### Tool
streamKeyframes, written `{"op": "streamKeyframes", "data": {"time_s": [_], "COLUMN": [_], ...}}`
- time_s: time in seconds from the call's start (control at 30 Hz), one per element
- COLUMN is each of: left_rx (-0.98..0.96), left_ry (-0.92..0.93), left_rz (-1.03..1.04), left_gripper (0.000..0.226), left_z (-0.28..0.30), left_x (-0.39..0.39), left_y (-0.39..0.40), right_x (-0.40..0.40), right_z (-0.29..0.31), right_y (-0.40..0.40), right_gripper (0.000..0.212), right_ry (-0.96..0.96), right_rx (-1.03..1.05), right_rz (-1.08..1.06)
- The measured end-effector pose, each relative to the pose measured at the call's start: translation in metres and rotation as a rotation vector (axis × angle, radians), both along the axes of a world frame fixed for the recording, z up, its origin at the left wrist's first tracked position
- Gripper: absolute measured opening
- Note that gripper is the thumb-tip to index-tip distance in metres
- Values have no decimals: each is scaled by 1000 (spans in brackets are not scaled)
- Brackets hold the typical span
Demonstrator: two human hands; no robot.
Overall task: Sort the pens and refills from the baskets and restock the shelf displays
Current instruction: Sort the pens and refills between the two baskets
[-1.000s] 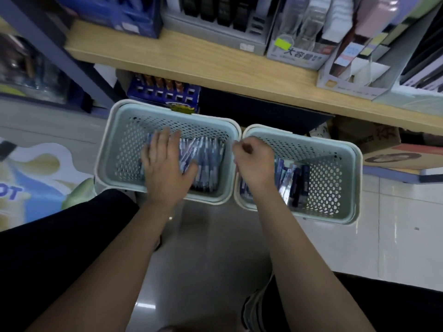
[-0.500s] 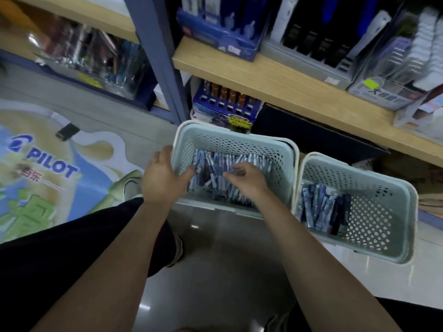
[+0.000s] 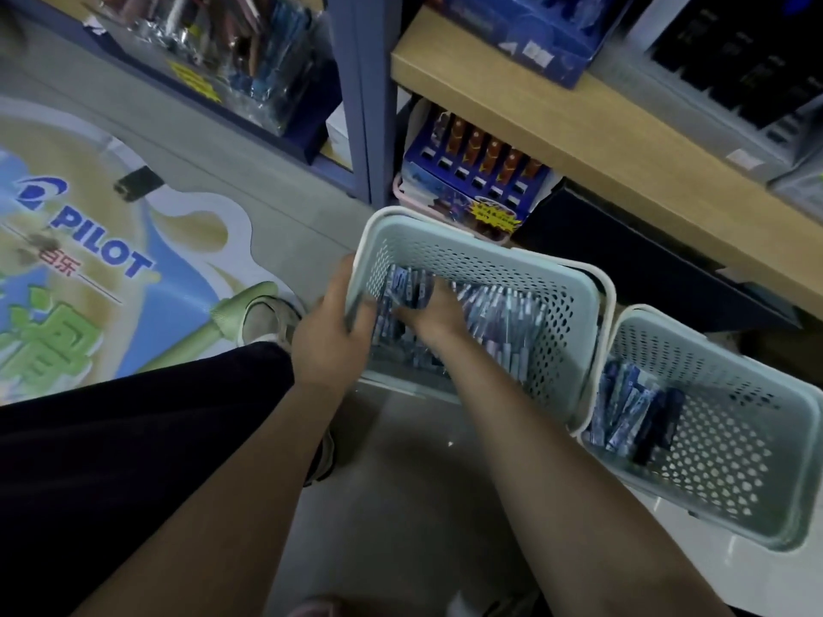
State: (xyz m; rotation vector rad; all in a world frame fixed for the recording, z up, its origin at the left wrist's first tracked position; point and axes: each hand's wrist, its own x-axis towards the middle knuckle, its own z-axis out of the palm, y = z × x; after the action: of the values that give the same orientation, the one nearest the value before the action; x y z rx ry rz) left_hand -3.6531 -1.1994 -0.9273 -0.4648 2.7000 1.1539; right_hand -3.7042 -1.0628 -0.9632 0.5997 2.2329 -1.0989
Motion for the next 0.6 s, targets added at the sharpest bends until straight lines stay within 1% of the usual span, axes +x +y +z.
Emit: {"op": "streamKeyframes", "data": {"time_s": [0.1, 0.2, 0.33, 0.43, 0.6], "left_rx": [50, 51, 146, 111, 9], "left_ry": [-5, -4, -13, -8, -10], "left_rz": [27, 8, 48, 23, -5], "left_gripper": [47, 48, 45, 45, 47], "left_z": [-4, -4, -3, -3, -3], "left_x": [0, 0, 5, 4, 2], "left_y": [-1, -3, -6, -5, -2], "right_x": [-8, -14, -16, -22, -29], "right_z": [-6, -10, -11, -9, -15], "right_y": [-12, -16, -11, -9, -9], "right_gripper": [79, 77, 75, 71, 42], "right_ry": [-50, -86, -103, -147, -127], "right_rx": [3, -38, -45, -41, 141], "right_rz": [-26, -124, -193, -140, 59]}}
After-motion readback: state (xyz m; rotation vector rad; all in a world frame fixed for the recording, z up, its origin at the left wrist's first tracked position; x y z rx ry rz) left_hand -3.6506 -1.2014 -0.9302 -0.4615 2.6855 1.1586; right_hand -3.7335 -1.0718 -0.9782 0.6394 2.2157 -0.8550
